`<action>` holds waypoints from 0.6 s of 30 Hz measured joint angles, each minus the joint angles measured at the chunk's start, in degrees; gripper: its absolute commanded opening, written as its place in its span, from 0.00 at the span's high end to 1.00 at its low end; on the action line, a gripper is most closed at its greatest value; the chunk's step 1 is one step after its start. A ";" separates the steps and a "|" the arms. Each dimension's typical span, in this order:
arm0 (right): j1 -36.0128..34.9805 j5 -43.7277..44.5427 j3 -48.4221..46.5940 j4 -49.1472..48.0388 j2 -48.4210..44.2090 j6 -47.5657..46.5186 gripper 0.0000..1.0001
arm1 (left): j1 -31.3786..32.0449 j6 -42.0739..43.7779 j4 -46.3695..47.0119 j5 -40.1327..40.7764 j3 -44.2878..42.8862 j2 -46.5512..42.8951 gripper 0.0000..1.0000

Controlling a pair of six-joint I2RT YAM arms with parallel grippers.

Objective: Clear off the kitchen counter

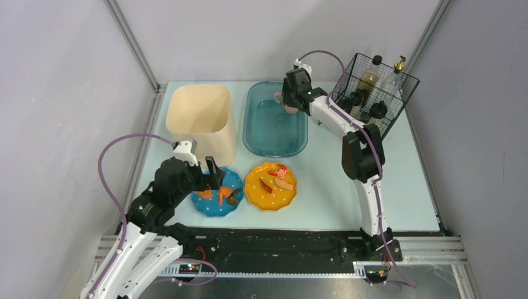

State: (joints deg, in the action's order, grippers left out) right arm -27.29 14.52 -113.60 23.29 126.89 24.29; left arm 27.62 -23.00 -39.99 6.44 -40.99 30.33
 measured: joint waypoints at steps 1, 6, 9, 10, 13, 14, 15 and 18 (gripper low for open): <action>0.04 0.00 0.00 0.20 0.35 -0.26 0.41 | 0.00 0.00 0.00 0.00 0.00 0.04 0.00; 0.42 0.07 0.00 0.57 2.05 -1.09 0.41 | 0.00 0.00 0.00 -0.02 0.00 0.28 0.00; 0.42 0.35 -0.11 0.55 3.06 -1.31 0.41 | 0.00 0.00 0.00 -0.02 0.00 0.44 0.00; 0.46 0.55 -0.26 0.55 3.52 -1.42 0.41 | 0.00 0.00 0.00 -0.04 0.00 0.44 0.00; 0.52 1.49 -0.92 0.50 4.85 -1.44 0.40 | 0.00 0.00 0.00 -0.02 0.00 0.46 0.00; 0.52 1.86 -1.33 0.50 5.40 -1.44 0.40 | 0.00 0.00 0.00 -0.02 0.00 0.48 0.00; 0.52 2.10 -1.60 0.37 5.75 -1.42 0.40 | 0.00 0.00 0.00 -0.04 0.00 0.50 0.00; 0.52 2.86 -2.71 0.17 6.95 -1.33 0.41 | 0.00 0.00 0.00 -0.04 0.00 0.61 0.00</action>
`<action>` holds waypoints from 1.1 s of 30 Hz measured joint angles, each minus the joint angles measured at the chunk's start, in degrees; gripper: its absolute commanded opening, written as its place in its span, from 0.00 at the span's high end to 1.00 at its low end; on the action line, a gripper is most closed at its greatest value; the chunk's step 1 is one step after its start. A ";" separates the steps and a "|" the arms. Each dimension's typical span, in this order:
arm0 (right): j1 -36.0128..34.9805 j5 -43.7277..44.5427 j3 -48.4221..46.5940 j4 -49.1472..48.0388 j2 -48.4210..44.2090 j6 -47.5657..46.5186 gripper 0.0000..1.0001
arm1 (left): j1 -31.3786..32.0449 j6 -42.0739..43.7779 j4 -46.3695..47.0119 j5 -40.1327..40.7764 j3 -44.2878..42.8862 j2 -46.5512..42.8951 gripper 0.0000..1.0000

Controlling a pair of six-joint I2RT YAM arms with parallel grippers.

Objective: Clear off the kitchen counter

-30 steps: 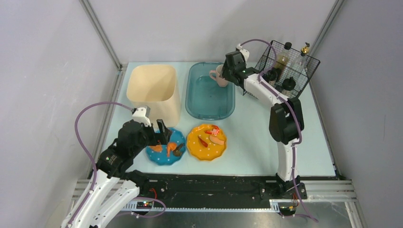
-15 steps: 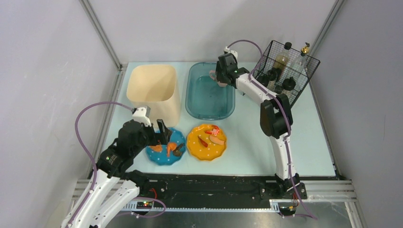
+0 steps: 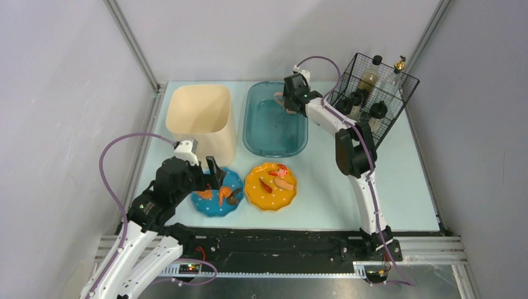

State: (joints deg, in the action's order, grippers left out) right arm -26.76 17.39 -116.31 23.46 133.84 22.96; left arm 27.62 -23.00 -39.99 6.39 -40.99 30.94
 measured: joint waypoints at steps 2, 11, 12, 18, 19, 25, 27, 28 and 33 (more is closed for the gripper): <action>-0.02 0.63 -0.92 -0.17 0.94 0.28 0.41 | 0.00 0.00 0.00 -0.02 0.00 0.17 0.00; -0.31 3.89 -4.98 -0.59 3.98 1.03 0.40 | 0.00 0.00 0.00 -0.22 0.00 0.83 0.00; -0.31 4.22 -5.31 -0.76 4.28 1.01 0.40 | 0.00 0.00 0.00 -0.26 0.02 0.85 0.00; -0.79 5.33 -6.40 -1.55 5.57 0.98 0.39 | 0.00 0.00 0.00 -0.55 0.00 0.92 0.00; -0.87 5.33 -6.40 -1.53 5.57 0.98 0.38 | 0.00 0.00 0.00 -0.55 0.00 0.92 0.00; -1.64 5.60 -4.59 -3.08 4.92 1.03 0.32 | 0.00 0.00 0.00 -0.55 0.02 0.94 0.00; -2.14 5.60 -1.33 -3.43 3.21 0.96 0.31 | 0.00 0.00 0.00 -0.52 0.00 0.94 0.00; -2.45 5.60 0.31 -3.52 2.12 0.96 0.31 | 0.00 0.00 0.00 -0.52 0.00 0.94 0.00; -4.13 5.27 8.92 -3.89 -6.49 0.74 0.24 | 0.00 0.00 0.00 -0.50 0.00 0.87 0.00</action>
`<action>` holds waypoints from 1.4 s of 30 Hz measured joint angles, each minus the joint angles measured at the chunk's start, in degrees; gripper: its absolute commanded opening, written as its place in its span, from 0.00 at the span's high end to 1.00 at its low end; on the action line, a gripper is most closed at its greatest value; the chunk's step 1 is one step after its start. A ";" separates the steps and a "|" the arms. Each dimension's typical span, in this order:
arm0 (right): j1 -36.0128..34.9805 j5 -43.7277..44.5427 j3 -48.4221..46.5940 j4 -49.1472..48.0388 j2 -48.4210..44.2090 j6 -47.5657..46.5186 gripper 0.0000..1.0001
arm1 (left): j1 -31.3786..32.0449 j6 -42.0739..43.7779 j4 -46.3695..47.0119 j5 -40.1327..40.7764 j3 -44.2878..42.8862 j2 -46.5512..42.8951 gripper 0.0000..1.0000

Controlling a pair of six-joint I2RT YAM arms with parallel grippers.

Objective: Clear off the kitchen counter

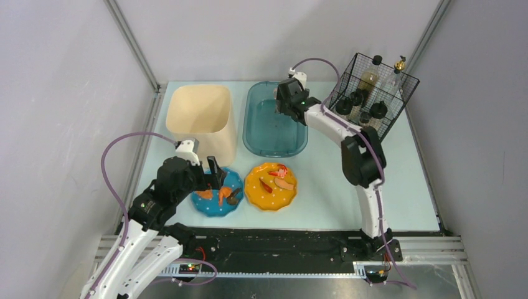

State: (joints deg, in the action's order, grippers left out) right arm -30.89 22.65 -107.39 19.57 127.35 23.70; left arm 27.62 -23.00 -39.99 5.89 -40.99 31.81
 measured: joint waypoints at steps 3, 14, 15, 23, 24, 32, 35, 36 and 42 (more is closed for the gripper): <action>-0.98 -0.20 5.92 -1.09 -8.22 -0.28 0.06 | 0.00 0.00 0.00 -0.02 0.00 -0.20 0.00; -1.22 -1.42 25.66 -5.70 -32.13 1.68 0.01 | 0.02 0.02 0.02 0.09 0.02 -2.32 0.00; -0.81 -2.95 26.40 -4.94 -32.81 2.34 0.04 | 0.02 0.02 0.00 0.26 0.02 -2.34 0.00; 2.69 -17.11 46.99 -6.60 -44.92 8.50 0.10 | 0.00 0.02 0.02 1.44 0.02 -2.32 0.00; 2.05 -17.40 48.54 -6.51 -46.34 8.96 0.11 | 0.00 0.02 0.00 1.44 0.02 -2.32 0.00; -4.94 -20.20 54.49 -7.26 -53.11 12.07 0.25 | 0.02 0.02 0.00 1.44 0.02 -2.32 0.00; -5.66 -22.10 58.49 -8.35 -53.83 13.14 0.26 | 0.00 0.02 0.00 1.44 0.02 -2.32 0.00; -5.70 -22.53 59.82 -8.46 -54.05 13.57 0.27 | 0.00 0.00 0.02 1.44 0.02 -2.32 0.00; -7.17 -23.26 67.41 -9.16 -56.35 16.57 0.28 | 0.02 0.00 0.00 1.42 0.02 -2.32 0.00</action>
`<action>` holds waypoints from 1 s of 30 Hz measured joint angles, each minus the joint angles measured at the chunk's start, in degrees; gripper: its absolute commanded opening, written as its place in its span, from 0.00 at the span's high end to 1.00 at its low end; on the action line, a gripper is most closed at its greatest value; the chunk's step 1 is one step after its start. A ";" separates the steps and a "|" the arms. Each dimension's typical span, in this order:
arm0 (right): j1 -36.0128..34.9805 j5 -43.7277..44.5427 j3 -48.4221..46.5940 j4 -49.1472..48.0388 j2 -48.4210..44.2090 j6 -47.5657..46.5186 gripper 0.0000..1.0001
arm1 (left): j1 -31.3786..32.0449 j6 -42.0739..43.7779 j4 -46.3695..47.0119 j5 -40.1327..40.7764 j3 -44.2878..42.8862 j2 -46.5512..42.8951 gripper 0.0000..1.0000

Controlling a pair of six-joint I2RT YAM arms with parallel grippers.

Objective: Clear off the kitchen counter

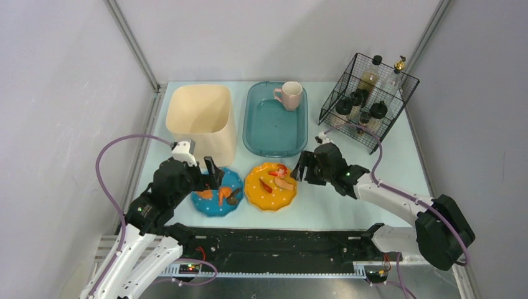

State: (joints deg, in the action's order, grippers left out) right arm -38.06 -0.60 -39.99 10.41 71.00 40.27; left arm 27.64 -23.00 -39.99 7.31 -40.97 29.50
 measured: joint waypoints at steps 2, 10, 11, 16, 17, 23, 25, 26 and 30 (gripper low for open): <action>-1.09 -0.15 2.25 -0.59 -1.18 1.51 0.28 | 0.00 0.00 0.00 0.00 0.00 0.00 0.00; -7.37 1.66 7.13 -1.77 -3.39 9.18 0.29 | 0.63 0.00 0.00 0.00 0.00 -0.04 0.00; -8.07 2.12 7.41 -1.79 -3.43 10.08 0.29 | 0.66 0.00 0.02 -0.02 0.00 -0.04 0.00; -11.39 5.33 9.64 -2.21 -4.72 16.72 0.29 | 0.74 0.00 0.00 -0.02 0.00 -0.04 0.00; -11.85 5.99 9.99 -2.21 -4.85 17.77 0.30 | 0.74 0.00 0.00 -0.04 0.00 -0.07 0.00; -14.80 9.03 10.49 -2.27 -4.74 23.21 0.31 | 1.11 0.00 0.00 -0.07 0.00 -0.07 0.00; -15.72 9.97 10.49 -2.56 -3.93 24.72 0.33 | 1.20 0.00 0.00 -0.07 0.00 -0.13 0.00; -16.13 10.45 10.49 -2.60 -3.37 25.38 0.33 | 1.25 0.00 0.00 -0.04 0.00 -0.20 0.00; -17.35 12.33 10.51 -2.67 -0.28 28.30 0.36 | 1.42 0.00 0.02 -0.04 0.00 -0.44 0.00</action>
State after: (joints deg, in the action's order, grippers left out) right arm -55.42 11.73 -29.47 7.75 70.72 68.58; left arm 29.06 -23.00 -39.97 7.27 -40.97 29.06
